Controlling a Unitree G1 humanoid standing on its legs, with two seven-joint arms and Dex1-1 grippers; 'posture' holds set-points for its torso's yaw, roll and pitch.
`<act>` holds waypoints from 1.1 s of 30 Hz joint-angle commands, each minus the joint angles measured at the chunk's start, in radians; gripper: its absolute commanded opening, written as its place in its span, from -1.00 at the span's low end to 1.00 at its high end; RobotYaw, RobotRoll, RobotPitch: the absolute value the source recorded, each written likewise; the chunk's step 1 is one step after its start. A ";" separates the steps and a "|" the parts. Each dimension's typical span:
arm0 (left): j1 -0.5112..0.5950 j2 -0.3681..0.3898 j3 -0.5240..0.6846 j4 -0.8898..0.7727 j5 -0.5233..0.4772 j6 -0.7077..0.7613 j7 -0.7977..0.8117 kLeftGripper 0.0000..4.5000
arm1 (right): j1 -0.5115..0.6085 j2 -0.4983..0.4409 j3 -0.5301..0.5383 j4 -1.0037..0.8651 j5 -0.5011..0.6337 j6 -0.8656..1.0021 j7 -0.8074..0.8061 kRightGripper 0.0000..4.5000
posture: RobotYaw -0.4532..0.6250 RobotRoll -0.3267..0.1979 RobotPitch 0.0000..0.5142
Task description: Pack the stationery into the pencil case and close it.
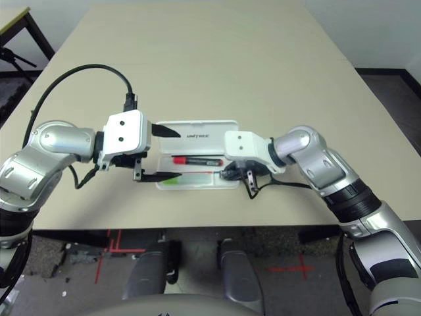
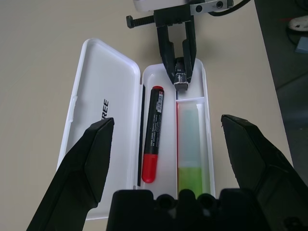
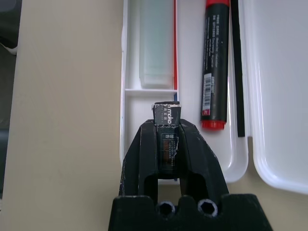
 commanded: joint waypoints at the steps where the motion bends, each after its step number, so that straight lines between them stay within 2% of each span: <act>1: 0.005 0.012 -0.008 -0.007 0.002 0.008 0.003 1.00 | -0.001 0.005 -0.004 -0.005 0.000 -0.013 0.010 -0.27 | -0.01 0.25 -0.52; 8: 0.004 0.012 -0.007 -0.001 0.002 0.005 0.001 1.00 | -0.008 -0.006 -0.042 -0.029 0.041 0.010 0.033 0.92 | -0.02 0.25 -0.51; 9: 0.004 0.012 -0.007 0.001 0.003 0.003 0.001 1.00 | -0.012 -0.011 -0.055 -0.030 0.053 0.020 0.036 0.99 | -0.02 0.25 -0.51; 13: 0.026 0.032 0.001 0.011 0.018 -0.007 0.005 1.00 | -0.010 -0.053 -0.167 -0.038 0.133 0.102 0.027 0.99 | 0.00 0.25 -0.53; 21: 0.121 0.091 0.064 0.075 0.019 -0.044 0.012 1.00 | 0.123 -0.233 -0.425 -0.069 0.337 0.235 0.085 0.99 | -0.04 0.25 -0.55; 26: 0.132 0.099 0.070 0.144 0.035 -0.084 0.010 1.00 | 0.199 -0.288 -0.470 -0.087 0.380 0.266 0.086 0.99 | -0.07 0.25 -0.55; 32: 0.125 0.092 0.064 0.217 0.051 -0.081 0.023 1.00 | 0.231 -0.290 -0.462 -0.104 0.384 0.267 0.062 0.99 | -0.08 0.25 -0.54; 33: 0.119 0.091 0.060 0.250 0.069 -0.082 0.036 0.92 | 0.234 -0.290 -0.460 -0.105 0.382 0.266 0.058 1.00 | -0.08 0.25 -0.54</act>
